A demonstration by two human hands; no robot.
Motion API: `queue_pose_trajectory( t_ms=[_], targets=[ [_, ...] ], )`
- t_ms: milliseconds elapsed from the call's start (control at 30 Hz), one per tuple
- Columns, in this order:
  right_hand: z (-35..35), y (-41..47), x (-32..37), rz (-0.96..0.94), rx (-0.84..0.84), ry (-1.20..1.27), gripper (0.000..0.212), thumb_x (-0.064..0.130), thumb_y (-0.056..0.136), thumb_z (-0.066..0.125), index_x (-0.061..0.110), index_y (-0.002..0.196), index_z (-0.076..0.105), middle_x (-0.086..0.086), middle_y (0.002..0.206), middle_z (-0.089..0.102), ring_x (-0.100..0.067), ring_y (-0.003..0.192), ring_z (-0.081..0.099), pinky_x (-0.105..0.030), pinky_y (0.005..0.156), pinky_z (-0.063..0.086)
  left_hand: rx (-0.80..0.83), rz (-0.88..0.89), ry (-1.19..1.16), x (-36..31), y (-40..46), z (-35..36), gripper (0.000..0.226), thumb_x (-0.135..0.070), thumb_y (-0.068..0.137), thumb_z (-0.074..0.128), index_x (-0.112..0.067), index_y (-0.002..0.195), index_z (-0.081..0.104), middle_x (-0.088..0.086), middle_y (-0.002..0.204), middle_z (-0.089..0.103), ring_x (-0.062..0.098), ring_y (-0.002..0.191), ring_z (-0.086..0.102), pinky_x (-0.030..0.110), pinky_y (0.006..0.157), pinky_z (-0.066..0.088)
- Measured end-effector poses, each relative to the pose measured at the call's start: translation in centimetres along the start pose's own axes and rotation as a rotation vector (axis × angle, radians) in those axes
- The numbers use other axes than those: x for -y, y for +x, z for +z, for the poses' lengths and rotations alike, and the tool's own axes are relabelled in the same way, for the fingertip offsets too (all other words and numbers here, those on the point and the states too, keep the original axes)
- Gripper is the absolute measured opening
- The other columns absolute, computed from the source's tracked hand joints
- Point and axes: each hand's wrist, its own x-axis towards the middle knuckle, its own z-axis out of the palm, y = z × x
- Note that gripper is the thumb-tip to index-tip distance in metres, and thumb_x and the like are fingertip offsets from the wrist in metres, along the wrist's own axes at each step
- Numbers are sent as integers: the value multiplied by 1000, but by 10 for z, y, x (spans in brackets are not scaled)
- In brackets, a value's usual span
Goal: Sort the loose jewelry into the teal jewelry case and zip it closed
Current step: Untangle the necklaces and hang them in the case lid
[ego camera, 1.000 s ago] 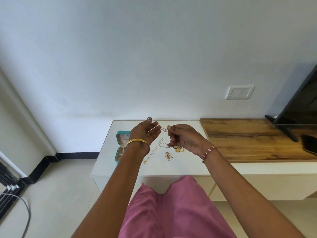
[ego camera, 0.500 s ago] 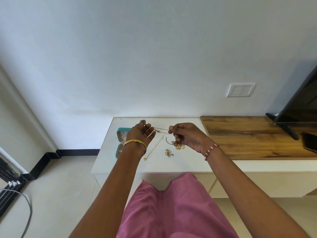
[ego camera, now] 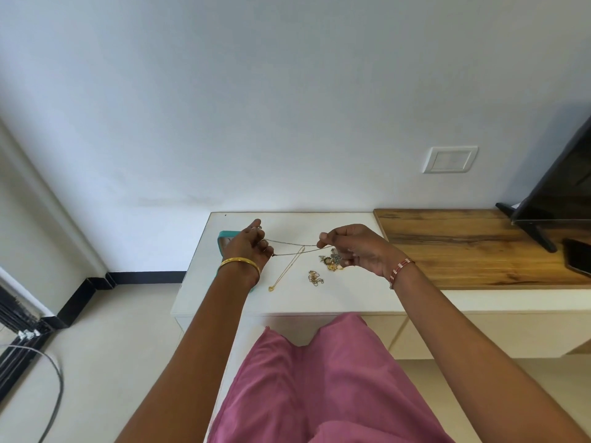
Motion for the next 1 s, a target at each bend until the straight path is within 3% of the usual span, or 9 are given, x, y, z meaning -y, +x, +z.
queue_pose_trajectory(
  t_ms=[67, 233, 367, 467, 567, 733, 833, 933, 1000],
  targets=[
    [-4, -2, -1, 20, 28, -61, 16, 21, 84, 66, 10, 73, 69, 1, 60, 53, -8, 42, 22, -19, 45, 30, 15, 0, 29, 0, 2, -7, 25, 0, 93, 40, -7, 111, 55, 2, 67, 51, 11, 52, 42, 19, 49, 42],
    [-10, 1, -12, 21, 0, -49, 24, 17, 85, 65, 15, 61, 68, -2, 62, 55, -9, 47, 30, -20, 45, 32, 41, -18, 70, 3, 1, -16, 22, 2, 90, 46, -8, 105, 59, 5, 80, 59, 13, 66, 52, 19, 56, 51],
    [-13, 9, -21, -34, -85, 116, 24, 17, 84, 66, 14, 60, 67, -12, 80, 59, -14, 54, 42, -23, 52, 39, -12, -29, 64, 10, 3, -23, 20, 1, 87, 53, -10, 103, 57, 6, 85, 63, 17, 74, 60, 26, 64, 51],
    [-12, 12, -23, -32, -100, 208, 20, 18, 85, 64, 8, 67, 62, -7, 71, 59, -16, 57, 48, -24, 54, 43, -22, -40, 32, 18, 6, -31, 31, 0, 88, 53, -6, 119, 51, 7, 86, 65, 17, 74, 62, 24, 56, 54],
    [-11, 16, -21, -10, -172, 406, 24, 21, 86, 62, 10, 66, 55, -7, 71, 60, -17, 61, 56, -27, 58, 48, -38, -56, -26, 23, 10, -40, 35, -1, 93, 45, -2, 128, 46, 10, 90, 63, 19, 78, 62, 28, 63, 52],
    [-20, 20, -23, -4, -207, 771, 51, 25, 92, 52, 17, 42, 46, -5, 52, 60, -21, 62, 65, -33, 71, 53, -69, -71, -97, 24, 16, -54, 37, -3, 91, 49, -5, 128, 49, 8, 92, 65, 17, 80, 64, 28, 61, 54],
    [-17, 20, -26, -14, -201, 832, 50, 27, 94, 48, 16, 45, 46, 0, 40, 44, -18, 46, 58, -35, 70, 53, -85, -76, -122, 24, 16, -54, 33, -3, 92, 49, -6, 124, 52, 6, 83, 69, 17, 78, 64, 28, 63, 53],
    [-13, 20, -24, -42, -182, 850, 37, 26, 95, 44, 15, 59, 43, 3, 36, 33, -12, 36, 37, -26, 56, 49, -75, -103, -143, 28, 16, -53, 31, -7, 96, 41, -6, 126, 50, 6, 98, 67, 16, 79, 62, 28, 67, 51],
    [-10, 21, -23, -75, -177, 870, 32, 23, 95, 43, 14, 64, 47, 5, 36, 30, -10, 33, 29, -20, 47, 39, -65, -112, -130, 33, 14, -55, 32, -4, 96, 38, -4, 127, 49, 6, 93, 70, 15, 80, 60, 29, 74, 50]
  ],
)
